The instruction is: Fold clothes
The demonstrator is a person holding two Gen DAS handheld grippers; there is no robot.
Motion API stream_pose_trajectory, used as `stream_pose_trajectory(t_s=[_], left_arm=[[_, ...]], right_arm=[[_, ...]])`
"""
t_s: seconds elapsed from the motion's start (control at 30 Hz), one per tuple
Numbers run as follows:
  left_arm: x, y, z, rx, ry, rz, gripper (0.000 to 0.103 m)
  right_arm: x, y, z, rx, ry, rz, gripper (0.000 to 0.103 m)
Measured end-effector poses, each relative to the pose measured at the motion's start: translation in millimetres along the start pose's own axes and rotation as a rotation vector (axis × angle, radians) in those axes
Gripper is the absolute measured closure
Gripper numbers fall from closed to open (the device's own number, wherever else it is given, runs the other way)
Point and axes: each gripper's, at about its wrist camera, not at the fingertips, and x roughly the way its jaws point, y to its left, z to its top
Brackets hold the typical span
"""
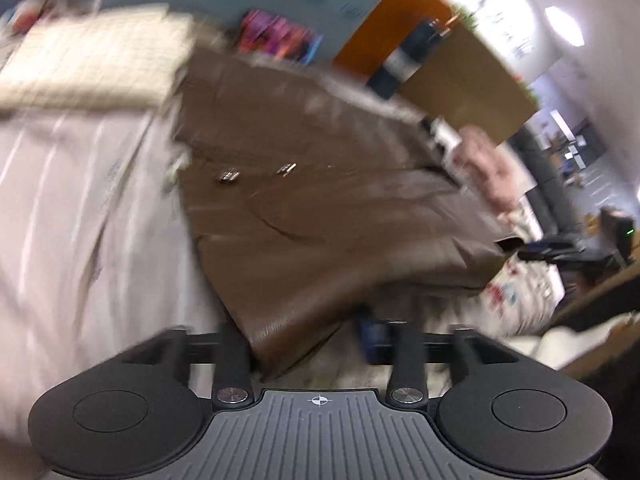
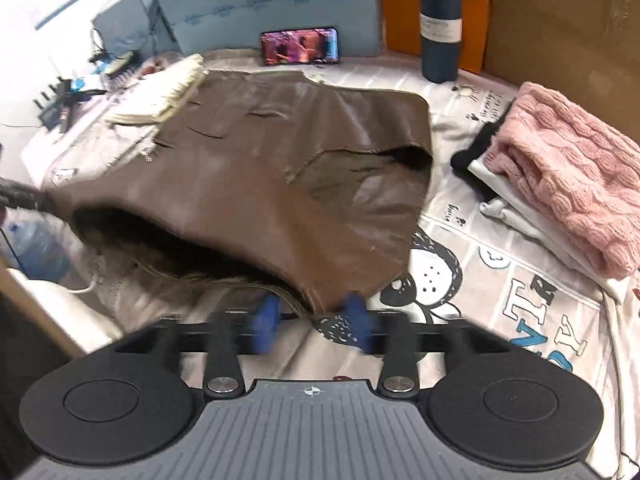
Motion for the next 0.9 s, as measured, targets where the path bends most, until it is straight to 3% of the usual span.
stream_pose_trajectory(t_s=[0.13, 0.17, 0.33, 0.43, 0.6, 0.63, 0.73, 0.83, 0.9], left_arm=[[-15, 26, -13, -0.054, 0.032, 0.104, 0.038], [-19, 31, -9, -0.071, 0.006, 0.119, 0.036], [-9, 37, 45, -0.091, -0.224, 0.137, 0.033], [25, 40, 87, -0.111, -0.307, 0.17, 0.033], [88, 53, 127, -0.144, -0.287, 0.31, 0.036], [95, 53, 131, -0.143, -0.295, 0.327, 0.036], [102, 57, 136, -0.188, -0.31, 0.342, 0.036], [110, 53, 135, -0.168, -0.266, 0.37, 0.055], [112, 48, 133, -0.137, -0.254, 0.432, 0.078]], right_arm=[[-11, -14, 7, 0.034, -0.087, 0.04, 0.038], [-12, -18, 11, 0.045, -0.11, 0.043, 0.034], [20, -47, 52, 0.217, -0.228, -0.073, 0.033], [52, -72, 78, 0.367, -0.312, -0.111, 0.037], [95, -73, 103, 0.445, -0.271, -0.189, 0.043], [95, -71, 101, 0.465, -0.28, -0.173, 0.042], [90, -68, 91, 0.542, -0.311, -0.117, 0.028], [97, -64, 86, 0.604, -0.297, -0.039, 0.025], [112, -57, 87, 0.621, -0.249, 0.006, 0.025]])
